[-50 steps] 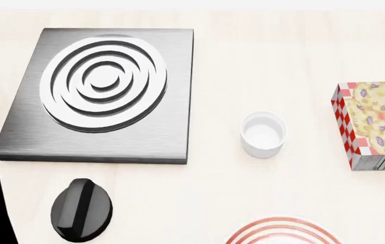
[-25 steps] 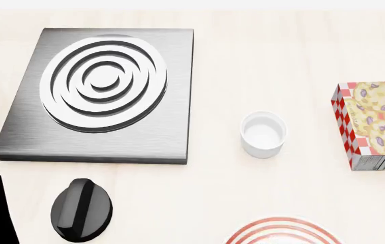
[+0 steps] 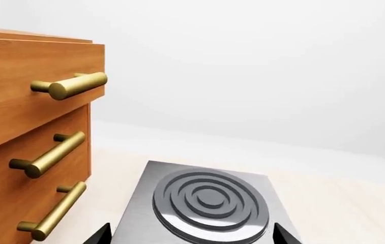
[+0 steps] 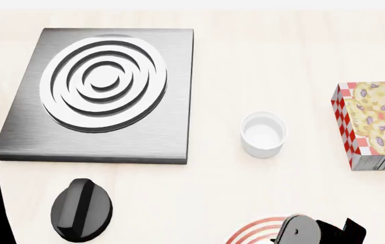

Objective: Pick the akita bowl on the ramekin and place it on the plate.

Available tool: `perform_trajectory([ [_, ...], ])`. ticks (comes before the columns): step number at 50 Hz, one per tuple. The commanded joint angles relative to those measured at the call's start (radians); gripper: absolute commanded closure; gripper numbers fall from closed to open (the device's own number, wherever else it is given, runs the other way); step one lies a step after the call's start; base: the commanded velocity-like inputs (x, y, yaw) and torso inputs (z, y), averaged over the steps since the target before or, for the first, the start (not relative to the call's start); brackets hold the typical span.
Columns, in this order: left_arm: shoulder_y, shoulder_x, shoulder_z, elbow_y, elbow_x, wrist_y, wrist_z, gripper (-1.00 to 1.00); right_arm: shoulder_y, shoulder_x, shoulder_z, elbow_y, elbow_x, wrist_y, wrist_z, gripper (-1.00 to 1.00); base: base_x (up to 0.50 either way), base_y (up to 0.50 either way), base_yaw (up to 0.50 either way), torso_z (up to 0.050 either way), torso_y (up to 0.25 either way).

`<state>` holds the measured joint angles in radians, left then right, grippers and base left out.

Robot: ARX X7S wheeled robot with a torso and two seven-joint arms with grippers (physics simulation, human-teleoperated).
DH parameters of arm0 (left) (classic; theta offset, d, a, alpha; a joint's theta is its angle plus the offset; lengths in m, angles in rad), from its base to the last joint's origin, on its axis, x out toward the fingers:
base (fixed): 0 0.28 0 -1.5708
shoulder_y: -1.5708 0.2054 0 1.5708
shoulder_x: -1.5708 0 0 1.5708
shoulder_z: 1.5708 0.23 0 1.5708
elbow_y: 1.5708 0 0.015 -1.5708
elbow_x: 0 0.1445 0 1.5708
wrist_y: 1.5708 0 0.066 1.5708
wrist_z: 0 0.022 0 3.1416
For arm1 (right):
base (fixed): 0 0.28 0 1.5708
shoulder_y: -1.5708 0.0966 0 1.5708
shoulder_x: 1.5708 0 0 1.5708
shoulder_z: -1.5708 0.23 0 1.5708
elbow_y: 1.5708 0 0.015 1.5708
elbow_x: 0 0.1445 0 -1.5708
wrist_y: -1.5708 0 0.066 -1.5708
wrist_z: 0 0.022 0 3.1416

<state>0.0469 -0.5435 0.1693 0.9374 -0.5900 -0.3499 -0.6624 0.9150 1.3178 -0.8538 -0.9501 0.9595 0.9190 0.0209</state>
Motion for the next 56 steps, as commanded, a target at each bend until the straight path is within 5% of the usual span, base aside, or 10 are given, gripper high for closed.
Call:
perform_trajectory([
  [1, 0.001, -0.007, -0.005, 0.006, -0.011, 0.002, -0.008, -1.0, 0.122, -0.002, 0.119, -0.022, 0.153, -0.019, 0.028, -1.0, 0.0, 0.0, 0.0, 0.0, 0.0],
  [24, 0.001, -0.018, -0.001, 0.0, 0.0, 0.011, -0.014, -1.0, -0.04, -0.118, 0.218, 0.098, -0.033, -0.445, 0.323, -1.0, 0.0, 0.0, 0.0, 0.0, 0.005],
  [40, 0.0, -0.021, 0.002, -0.01, -0.002, 0.023, -0.013, -1.0, -0.217, -0.167, 0.325, 0.191, -0.139, -0.717, 0.592, -1.0, 0.0, 0.0, 0.0, -0.003, 0.25],
  [56, -0.006, -0.025, 0.008, -0.019, 0.0, 0.026, -0.013, -1.0, -0.371, -0.166, 0.38, 0.194, -0.244, -0.914, 0.704, -1.0, 0.0, 0.0, 0.0, -0.003, 0.25],
])
